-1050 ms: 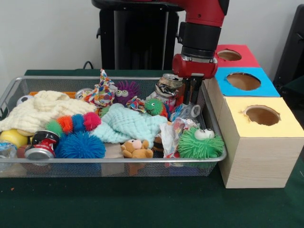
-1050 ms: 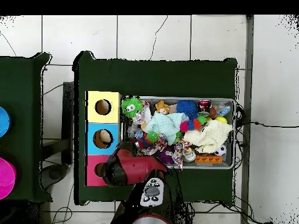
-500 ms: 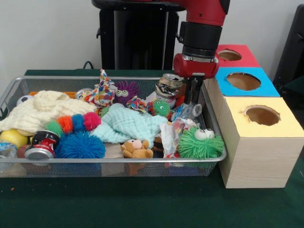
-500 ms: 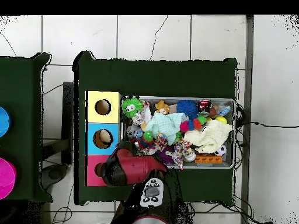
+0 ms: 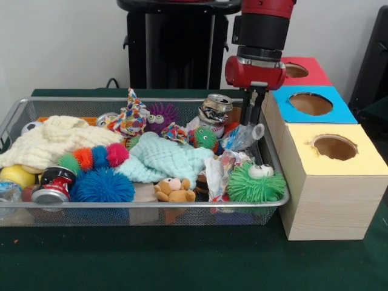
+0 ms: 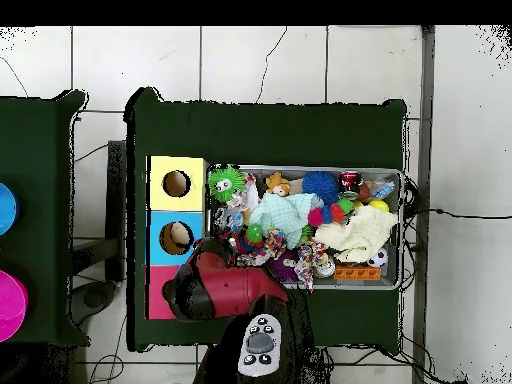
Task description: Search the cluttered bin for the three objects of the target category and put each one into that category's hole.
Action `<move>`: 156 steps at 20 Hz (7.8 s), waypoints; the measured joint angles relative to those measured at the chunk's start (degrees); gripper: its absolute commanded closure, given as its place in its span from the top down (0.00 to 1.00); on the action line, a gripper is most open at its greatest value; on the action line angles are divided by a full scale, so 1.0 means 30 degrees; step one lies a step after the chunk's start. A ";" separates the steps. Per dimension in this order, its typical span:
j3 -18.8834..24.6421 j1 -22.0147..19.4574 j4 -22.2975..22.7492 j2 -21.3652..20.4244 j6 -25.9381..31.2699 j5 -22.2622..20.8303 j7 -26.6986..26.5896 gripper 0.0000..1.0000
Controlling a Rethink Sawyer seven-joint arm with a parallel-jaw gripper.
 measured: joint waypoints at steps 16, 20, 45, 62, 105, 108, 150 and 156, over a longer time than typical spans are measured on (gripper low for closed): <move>-0.0019 0.0326 0.0036 -0.2407 0.2029 0.0596 0.0000 0.00; -0.0174 0.0760 0.0056 -0.2869 0.2547 0.0827 0.0000 0.00; -0.1293 0.3521 0.0094 -0.4922 0.5259 0.2317 0.0000 0.00; -0.1301 0.4270 0.0307 -0.4268 0.5259 0.3447 0.0000 0.00; -0.2250 0.6676 0.1290 -0.2957 0.5251 0.6367 0.0130 0.00; -0.2250 0.6674 0.1287 -0.2755 0.5247 0.6473 0.0130 0.00; -0.2797 0.7827 -0.1043 -0.0985 0.5255 0.7950 0.0130 1.00; -0.2798 0.7919 -0.1293 -0.0821 0.5255 0.7950 0.0130 1.00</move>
